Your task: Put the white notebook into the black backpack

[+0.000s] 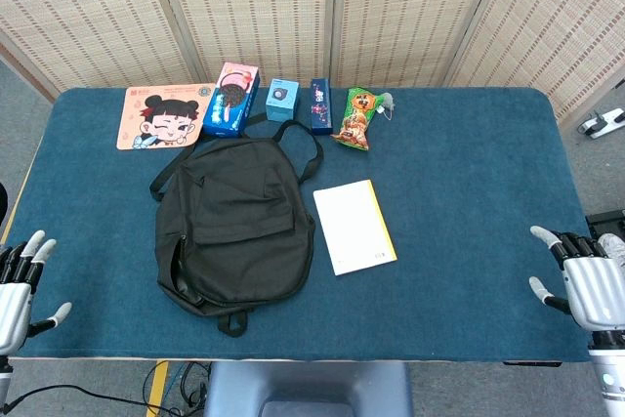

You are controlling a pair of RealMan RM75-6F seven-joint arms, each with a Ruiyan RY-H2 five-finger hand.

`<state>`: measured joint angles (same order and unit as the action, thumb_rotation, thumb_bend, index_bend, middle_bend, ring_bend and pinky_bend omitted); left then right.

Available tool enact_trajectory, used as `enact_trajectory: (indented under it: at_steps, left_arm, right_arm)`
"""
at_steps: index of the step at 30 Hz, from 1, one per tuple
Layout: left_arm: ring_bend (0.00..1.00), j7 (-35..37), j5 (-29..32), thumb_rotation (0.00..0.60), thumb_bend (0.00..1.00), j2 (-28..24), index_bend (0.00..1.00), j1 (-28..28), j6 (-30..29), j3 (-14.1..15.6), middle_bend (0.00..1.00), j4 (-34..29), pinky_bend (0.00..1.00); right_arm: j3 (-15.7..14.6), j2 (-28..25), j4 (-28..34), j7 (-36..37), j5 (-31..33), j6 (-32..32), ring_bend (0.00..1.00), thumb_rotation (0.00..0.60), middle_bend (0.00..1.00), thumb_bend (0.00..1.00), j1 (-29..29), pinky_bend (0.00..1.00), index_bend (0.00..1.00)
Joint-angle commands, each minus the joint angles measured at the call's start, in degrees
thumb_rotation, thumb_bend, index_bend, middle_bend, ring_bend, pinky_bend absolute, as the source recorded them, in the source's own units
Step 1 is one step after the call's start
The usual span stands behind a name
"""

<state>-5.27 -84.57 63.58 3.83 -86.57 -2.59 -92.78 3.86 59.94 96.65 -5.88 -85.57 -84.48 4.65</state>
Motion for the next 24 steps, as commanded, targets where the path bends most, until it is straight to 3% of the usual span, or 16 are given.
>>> enact_trajectory:
  at_steps: [1, 24]
  left_arm:
    - [0.00, 0.0, 0.0, 0.600, 0.21, 0.1, 0.04, 0.0, 0.1, 0.0, 0.00, 0.1, 0.03]
    - [0.00, 0.0, -0.7, 0.600, 0.21, -0.5, 0.05, -0.2, -0.8, -0.2, 0.00, -0.5, 0.03]
  right_arm:
    - [0.0, 0.0, 0.1, -0.1, -0.1, 0.1, 0.23, 0.600, 0.29, 0.20, 0.1, 0.25, 0.22]
    - [0.1, -1.3, -0.2, -1.0, -1.7, 3.7, 0.23, 0.600, 0.29, 0.20, 3.0, 0.25, 0.22]
